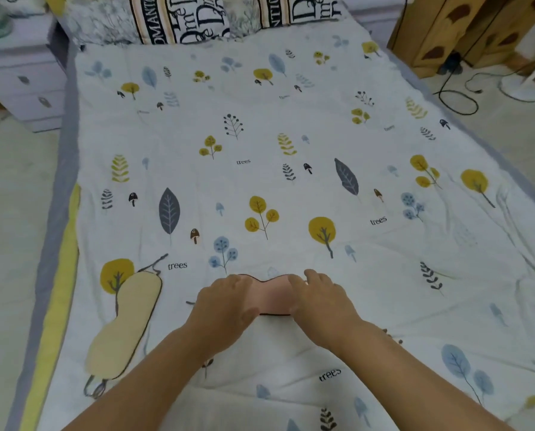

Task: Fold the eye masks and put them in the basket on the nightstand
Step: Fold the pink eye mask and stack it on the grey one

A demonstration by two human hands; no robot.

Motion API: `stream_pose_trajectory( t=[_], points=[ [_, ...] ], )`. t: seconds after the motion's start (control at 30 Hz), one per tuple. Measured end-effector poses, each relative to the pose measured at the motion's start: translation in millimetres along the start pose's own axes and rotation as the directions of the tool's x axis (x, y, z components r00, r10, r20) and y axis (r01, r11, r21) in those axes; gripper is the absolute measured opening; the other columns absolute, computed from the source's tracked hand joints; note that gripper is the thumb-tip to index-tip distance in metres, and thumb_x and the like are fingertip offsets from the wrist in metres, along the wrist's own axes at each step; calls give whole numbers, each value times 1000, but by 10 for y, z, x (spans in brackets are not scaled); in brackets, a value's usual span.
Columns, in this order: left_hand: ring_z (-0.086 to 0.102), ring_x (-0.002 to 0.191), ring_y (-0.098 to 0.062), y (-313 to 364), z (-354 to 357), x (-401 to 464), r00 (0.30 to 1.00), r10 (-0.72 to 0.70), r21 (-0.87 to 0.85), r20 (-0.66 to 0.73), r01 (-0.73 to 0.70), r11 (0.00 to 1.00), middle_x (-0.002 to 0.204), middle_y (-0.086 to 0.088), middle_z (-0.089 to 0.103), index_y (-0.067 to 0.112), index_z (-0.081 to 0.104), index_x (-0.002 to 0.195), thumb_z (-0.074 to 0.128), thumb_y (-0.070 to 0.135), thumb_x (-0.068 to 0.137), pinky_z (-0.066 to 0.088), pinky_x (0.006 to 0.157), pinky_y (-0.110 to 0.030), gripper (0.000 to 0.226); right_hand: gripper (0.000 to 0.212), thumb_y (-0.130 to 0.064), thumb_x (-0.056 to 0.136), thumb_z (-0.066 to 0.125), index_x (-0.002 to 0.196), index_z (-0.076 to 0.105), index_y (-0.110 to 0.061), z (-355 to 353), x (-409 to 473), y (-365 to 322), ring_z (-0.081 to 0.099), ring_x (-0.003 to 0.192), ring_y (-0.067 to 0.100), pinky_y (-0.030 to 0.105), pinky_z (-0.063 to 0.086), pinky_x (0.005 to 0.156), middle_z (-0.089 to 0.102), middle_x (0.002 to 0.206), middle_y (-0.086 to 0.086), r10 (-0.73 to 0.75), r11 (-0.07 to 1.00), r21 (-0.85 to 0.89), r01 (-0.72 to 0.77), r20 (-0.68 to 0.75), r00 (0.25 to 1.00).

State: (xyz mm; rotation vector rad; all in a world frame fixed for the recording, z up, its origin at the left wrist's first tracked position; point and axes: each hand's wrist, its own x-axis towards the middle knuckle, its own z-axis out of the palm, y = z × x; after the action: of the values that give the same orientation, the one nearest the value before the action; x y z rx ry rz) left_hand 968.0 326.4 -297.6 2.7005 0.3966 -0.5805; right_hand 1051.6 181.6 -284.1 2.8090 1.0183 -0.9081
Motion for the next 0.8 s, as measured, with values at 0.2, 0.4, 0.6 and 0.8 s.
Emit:
stream_pose_trajectory(
  t=[0.2,0.4,0.6,0.8],
  points=[
    [56,110,-34,-182,564,510,998,-18,-45,-64,15,999,124,-13,57,8,49,124,49,9,85,45,92,-40,40,39,-21,94,44,131,36,-10,517,599,211,41,118,31,38,37,95,41,132,12,18,1000,12,-18,45,999],
    [54,111,-39,-379,1189,982,988,-96,-82,-118,87,993,125,-19,55,4,51,119,60,12,80,47,89,-47,41,49,-15,91,49,137,31,-13,988,1153,301,40,121,32,41,39,96,36,138,14,10,1000,11,-9,-13,1000],
    [11,144,-28,-485,1495,1220,984,-165,8,-66,166,986,156,-9,14,17,16,143,37,35,92,16,115,-47,58,56,-27,96,37,147,13,-20,1296,1553,341,18,141,34,46,27,109,12,156,14,19,1000,-6,-19,-23,1000],
    [54,116,-39,-631,1564,1264,990,-71,42,-123,77,996,128,-20,56,10,50,124,71,33,70,45,91,-55,63,31,-20,81,61,110,60,-11,1391,1596,353,61,87,33,34,43,61,63,100,15,42,994,-95,-56,-137,990]
  ],
)
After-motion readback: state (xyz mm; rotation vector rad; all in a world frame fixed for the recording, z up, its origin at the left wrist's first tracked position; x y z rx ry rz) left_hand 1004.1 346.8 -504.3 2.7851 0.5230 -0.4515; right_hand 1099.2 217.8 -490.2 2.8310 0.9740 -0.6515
